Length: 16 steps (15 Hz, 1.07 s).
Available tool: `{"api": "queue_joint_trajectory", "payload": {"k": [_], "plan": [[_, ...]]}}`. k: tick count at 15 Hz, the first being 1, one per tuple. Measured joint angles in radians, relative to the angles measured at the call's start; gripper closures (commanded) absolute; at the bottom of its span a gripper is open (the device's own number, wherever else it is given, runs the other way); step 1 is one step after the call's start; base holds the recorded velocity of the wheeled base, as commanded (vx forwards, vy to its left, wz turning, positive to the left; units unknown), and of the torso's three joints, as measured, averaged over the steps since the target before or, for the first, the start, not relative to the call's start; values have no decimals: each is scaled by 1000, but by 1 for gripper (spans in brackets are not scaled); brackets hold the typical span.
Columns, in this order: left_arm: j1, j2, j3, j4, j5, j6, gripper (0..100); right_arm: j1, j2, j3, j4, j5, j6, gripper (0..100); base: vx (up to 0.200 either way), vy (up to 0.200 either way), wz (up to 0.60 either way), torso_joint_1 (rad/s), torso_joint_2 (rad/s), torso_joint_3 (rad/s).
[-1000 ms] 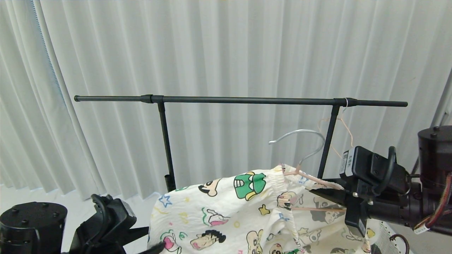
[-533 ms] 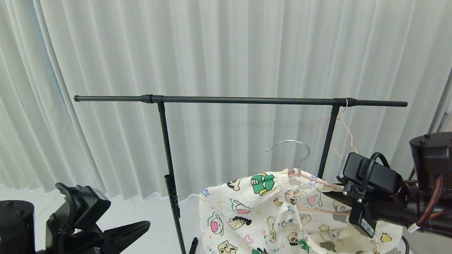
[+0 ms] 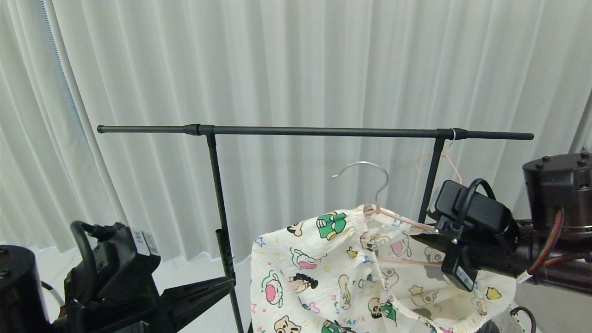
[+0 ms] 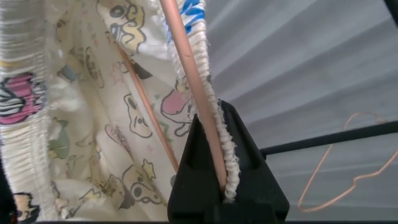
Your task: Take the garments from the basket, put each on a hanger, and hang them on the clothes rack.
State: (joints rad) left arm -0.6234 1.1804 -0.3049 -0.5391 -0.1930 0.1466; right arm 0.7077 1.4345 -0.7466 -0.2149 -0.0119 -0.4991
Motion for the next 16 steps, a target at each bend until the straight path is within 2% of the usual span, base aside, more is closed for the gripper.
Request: {"api": "queue_joint_trajectory", "payload": {"k": [1,2,3,5,6,9,10,12,16], "plan": [[-45,21,-31,0,52,-1,100,7,18,-23,-1,-6,7,100,0,0,0,0,0,0],[-86,43,-55,1,100,-7,0,17,36,-46,-1,-20,30,100,0,0,0,0,0,0],[-129,65,-84,2,135,-31,0,30,53,-64,-1,-39,57,100,0,0,0,0,0,0],[-219,107,-168,1,179,-163,0,59,83,-96,-2,-70,113,100,0,0,0,0,0,0],[-263,135,-215,0,231,-236,0,72,96,-108,-3,-81,132,100,0,0,0,0,0,0],[-343,249,-323,0,449,-353,0,98,117,-125,-3,-87,151,100,0,0,0,0,0,0],[-361,293,-351,1,495,-381,0,104,120,-127,-2,-88,159,100,0,0,0,0,0,0],[-380,369,-391,1,530,-415,0,112,125,-129,-2,-95,165,100,0,0,0,0,0,0],[-384,486,-433,1,653,-422,0,117,127,-128,-2,-102,165,100,0,0,0,0,0,0]]}}
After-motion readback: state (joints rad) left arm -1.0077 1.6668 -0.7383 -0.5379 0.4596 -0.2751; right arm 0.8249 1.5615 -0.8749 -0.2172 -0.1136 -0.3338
